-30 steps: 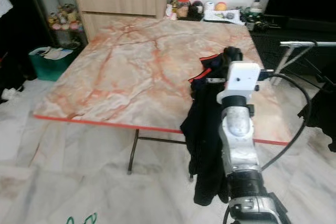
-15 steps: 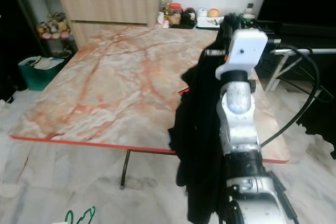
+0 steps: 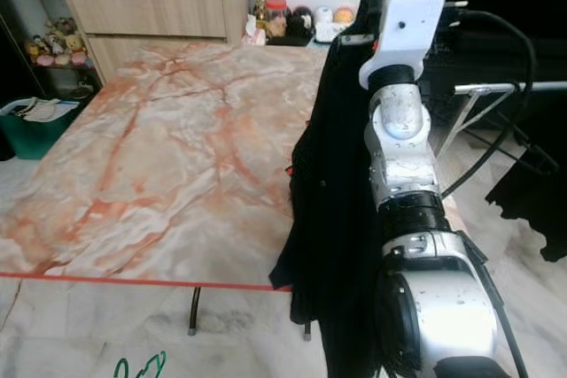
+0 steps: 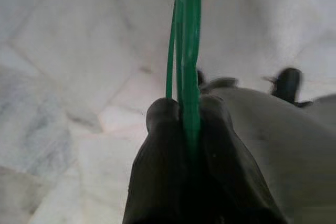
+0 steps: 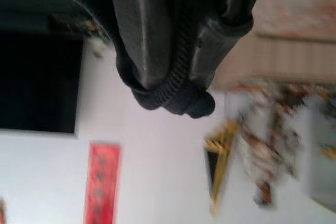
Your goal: Hang hanger
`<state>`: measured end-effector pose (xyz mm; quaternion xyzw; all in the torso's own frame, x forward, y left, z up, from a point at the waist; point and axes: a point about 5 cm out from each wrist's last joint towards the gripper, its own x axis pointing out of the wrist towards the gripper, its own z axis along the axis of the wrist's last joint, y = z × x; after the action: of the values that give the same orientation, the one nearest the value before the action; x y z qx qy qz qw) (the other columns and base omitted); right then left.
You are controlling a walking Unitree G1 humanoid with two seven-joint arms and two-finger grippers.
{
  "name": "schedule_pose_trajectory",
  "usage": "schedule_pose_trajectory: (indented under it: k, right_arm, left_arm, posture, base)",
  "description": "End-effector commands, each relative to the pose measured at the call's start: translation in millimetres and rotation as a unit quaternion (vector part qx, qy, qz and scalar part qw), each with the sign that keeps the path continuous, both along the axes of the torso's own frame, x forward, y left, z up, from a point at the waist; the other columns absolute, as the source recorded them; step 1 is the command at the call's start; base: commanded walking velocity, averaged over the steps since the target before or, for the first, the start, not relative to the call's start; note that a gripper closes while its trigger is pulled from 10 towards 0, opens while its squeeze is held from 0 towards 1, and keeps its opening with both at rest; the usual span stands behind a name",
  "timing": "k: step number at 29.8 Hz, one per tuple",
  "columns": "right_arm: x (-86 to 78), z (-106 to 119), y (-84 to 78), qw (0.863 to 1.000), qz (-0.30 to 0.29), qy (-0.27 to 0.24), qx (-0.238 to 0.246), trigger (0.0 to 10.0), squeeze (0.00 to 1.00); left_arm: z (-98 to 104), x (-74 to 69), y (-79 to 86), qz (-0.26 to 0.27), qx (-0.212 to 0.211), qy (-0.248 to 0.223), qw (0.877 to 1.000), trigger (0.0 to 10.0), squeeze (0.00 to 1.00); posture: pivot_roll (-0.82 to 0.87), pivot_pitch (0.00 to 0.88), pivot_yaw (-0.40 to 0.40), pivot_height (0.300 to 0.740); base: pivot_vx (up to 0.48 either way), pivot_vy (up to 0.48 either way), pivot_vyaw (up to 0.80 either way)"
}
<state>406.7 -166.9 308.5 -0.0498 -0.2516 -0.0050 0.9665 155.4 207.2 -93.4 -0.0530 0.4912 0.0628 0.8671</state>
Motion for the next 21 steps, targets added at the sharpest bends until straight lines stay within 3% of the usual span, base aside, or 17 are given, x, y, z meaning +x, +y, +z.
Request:
schedule_pose_trajectory:
  k: [1,6,9,18,21]
  right_arm:
    - [-3.2,20.0,3.5,0.999,0.008,-0.04,0.001,10.0,0.0]
    - [-1.7,7.6,5.5,1.0,0.012,-0.023,-0.013,10.0,0.0]
    - [-1.0,-3.8,6.7,1.0,0.014,-0.007,-0.022,10.0,0.0]
    - [-4.4,-45.9,3.6,0.998,0.009,0.052,-0.037,10.0,0.0]
    - [-9.2,-68.4,1.2,0.996,0.001,0.084,-0.038,10.0,0.0]
  left_arm:
    - [0.0,-0.5,3.1,0.0,0.006,0.008,1.0,10.0,0.0]
    - [1.7,4.6,1.8,-0.005,0.006,0.005,1.0,10.0,0.0]
    - [0.6,0.0,5.1,-0.003,0.007,0.009,1.0,10.0,0.0]
    - [-0.8,-2.8,4.7,-0.015,0.004,0.022,1.0,10.0,0.0]
    - [-0.7,-2.9,5.2,-0.018,0.007,0.023,1.0,10.0,0.0]
  posture:
    - [-0.01,0.098,-0.006,0.74]
    - [-0.01,0.099,-0.004,0.74]
    - [-0.01,0.097,-0.002,0.74]
    - [-0.01,0.09,-0.001,0.74]
    - [-0.01,0.087,-0.006,0.74]
  base:
    - [0.322,0.0,0.0]
    - [0.322,0.0,0.0]
    - [0.322,0.0,0.0]
    - [0.308,0.0,0.0]
    - [0.0,0.0,0.0]
